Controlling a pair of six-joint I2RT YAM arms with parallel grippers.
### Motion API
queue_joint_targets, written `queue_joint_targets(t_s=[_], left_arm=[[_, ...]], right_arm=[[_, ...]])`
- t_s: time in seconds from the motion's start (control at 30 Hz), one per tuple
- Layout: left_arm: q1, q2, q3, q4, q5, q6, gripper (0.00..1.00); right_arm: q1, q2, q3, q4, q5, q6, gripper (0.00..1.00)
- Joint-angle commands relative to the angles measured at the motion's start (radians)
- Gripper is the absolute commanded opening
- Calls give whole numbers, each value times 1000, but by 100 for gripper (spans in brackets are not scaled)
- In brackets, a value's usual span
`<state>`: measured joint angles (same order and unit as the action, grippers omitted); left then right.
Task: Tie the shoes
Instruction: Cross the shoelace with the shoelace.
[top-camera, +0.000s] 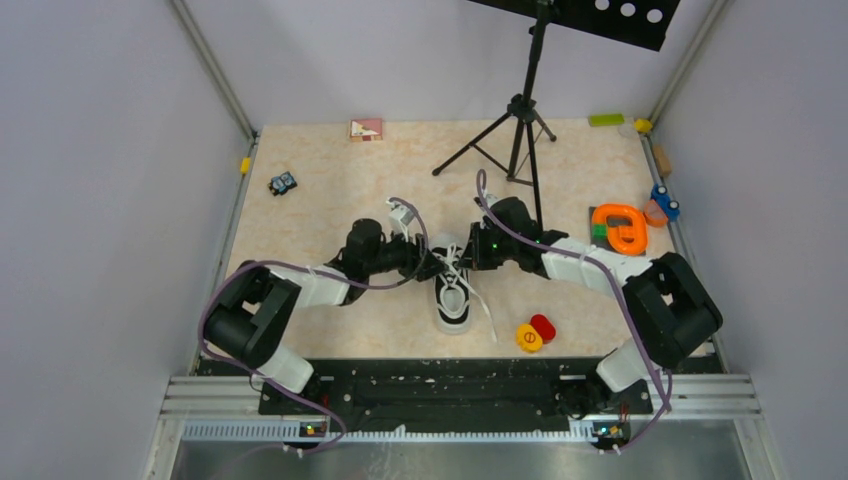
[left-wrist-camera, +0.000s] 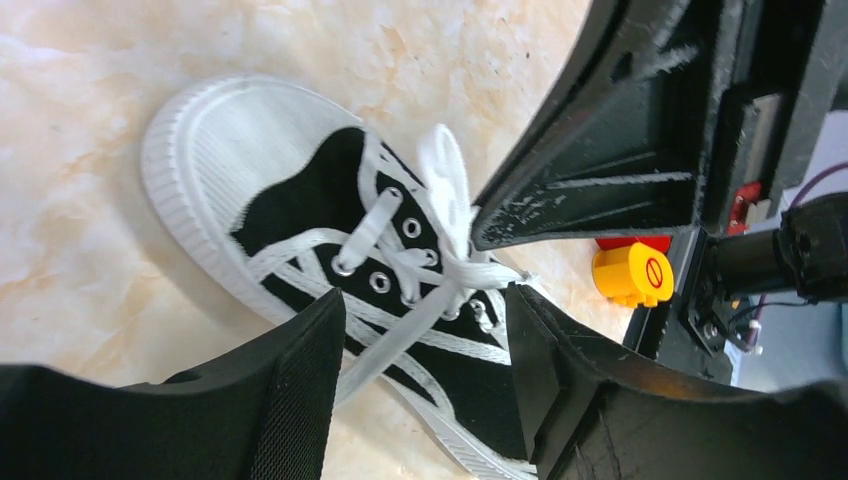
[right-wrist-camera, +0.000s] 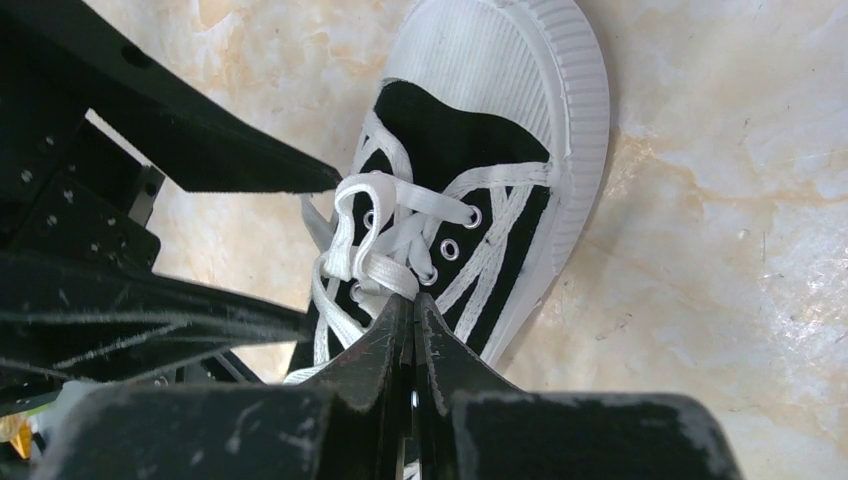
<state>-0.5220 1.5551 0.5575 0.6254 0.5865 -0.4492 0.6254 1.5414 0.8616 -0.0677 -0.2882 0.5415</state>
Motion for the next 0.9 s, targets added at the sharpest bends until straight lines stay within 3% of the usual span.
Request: queue_joint_targets(t_s=[0.0,0.43,0.67,0.87], left_arm=[[24,-6,46,6,10,-39,64],[22,57,121,-50,163,-17,62],[17,74,131,-61,153,-11,58],[14,100,152,-60,203,-16,49]], right_arm=[[11,-47,1,31,12,-18,0],[14,-61,-6,26,21,-11,0],[15,-62,1,26,17,-12,0],[14,-61,-1,27,16,-12,0]])
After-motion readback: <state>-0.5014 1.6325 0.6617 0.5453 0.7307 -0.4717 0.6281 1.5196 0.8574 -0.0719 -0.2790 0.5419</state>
